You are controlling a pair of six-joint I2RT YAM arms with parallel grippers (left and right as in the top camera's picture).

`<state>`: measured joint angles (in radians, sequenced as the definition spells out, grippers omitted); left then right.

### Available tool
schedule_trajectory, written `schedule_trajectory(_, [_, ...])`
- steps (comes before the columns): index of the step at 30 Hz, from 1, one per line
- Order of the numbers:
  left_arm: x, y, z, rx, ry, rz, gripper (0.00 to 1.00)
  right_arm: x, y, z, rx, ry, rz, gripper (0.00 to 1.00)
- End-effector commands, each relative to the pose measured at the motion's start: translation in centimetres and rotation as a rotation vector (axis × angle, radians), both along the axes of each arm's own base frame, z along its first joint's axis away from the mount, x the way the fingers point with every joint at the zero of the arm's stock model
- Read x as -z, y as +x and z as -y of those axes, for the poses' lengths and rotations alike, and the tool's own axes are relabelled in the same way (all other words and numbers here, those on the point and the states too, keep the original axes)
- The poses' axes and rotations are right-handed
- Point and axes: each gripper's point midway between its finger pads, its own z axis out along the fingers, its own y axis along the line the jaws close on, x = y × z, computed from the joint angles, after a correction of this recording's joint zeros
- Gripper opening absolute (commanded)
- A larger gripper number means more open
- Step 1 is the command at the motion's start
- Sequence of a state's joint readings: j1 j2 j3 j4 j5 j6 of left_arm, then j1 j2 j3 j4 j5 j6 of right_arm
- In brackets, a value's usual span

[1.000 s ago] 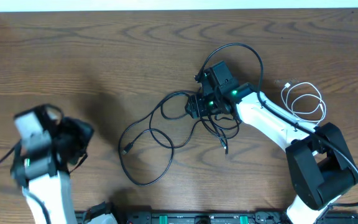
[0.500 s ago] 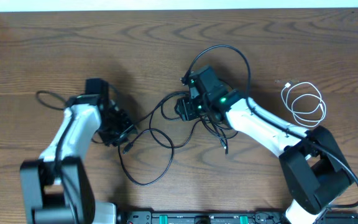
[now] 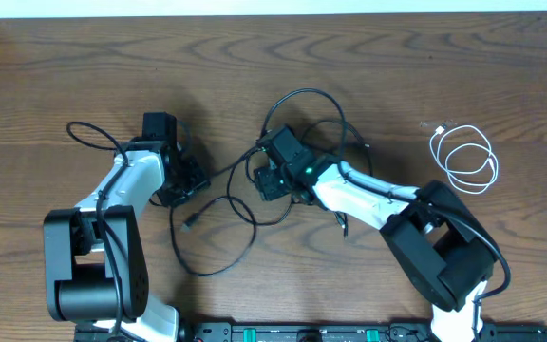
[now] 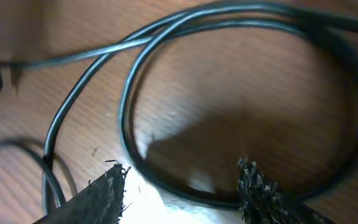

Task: Untangle cables

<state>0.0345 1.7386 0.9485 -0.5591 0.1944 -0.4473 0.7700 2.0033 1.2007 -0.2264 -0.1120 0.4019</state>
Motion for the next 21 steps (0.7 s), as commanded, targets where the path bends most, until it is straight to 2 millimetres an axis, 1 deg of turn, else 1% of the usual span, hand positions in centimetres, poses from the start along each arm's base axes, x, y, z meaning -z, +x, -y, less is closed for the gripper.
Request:
schedule_trajectory(1, [0.3, 0.3, -1.7, -0.012, 0.099, 0.003, 0.46, 2.7, -1.4, 0.4, -0.008, -0.055, -0.055, 0.57])
schedule_trajectory(4, [0.4, 0.2, -1.7, -0.012, 0.101, -0.001, 0.47, 2.9, -1.9, 0.6, -0.012, -0.065, -0.078, 0.57])
schedule_trajectory(6, [0.4, 0.2, -1.8, -0.012, 0.103, -0.002, 0.46, 2.9, -2.6, 0.4, -0.037, -0.049, -0.11, 0.58])
schedule_trajectory(8, [0.4, 0.2, -1.8, -0.012, 0.103, -0.002, 0.46, 2.4, -4.0, -0.6, -0.153, 0.003, -0.149, 0.59])
schedule_trajectory(10, [0.4, 0.2, -1.7, -0.013, 0.101, -0.002, 0.46, 1.6, -4.5, -0.7, -0.216, 0.018, -0.159, 0.62])
schedule_trajectory(13, [0.4, 0.2, -1.7, -0.035, 0.098, -0.004, 0.47, 0.0, -4.5, 0.0, -0.265, -0.013, -0.161, 0.7])
schedule_trajectory(16, [0.4, 0.2, -1.7, -0.035, 0.098, -0.004, 0.47, -1.4, -5.4, 0.5, -0.37, -0.073, -0.17, 0.8])
schedule_trajectory(17, [0.4, 0.2, -1.8, -0.034, 0.099, -0.004, 0.47, -1.7, -5.7, 0.7, -0.41, -0.093, -0.17, 0.82])
schedule_trajectory(19, [0.4, 0.2, -1.8, -0.036, 0.099, -0.003, 0.51, -2.2, -6.4, 1.0, -0.503, -0.128, -0.164, 0.93])
schedule_trajectory(21, [0.4, 0.2, -2.0, -0.042, 0.099, -0.004, 0.52, -2.2, -6.7, 1.3, -0.57, -0.16, -0.142, 0.97])
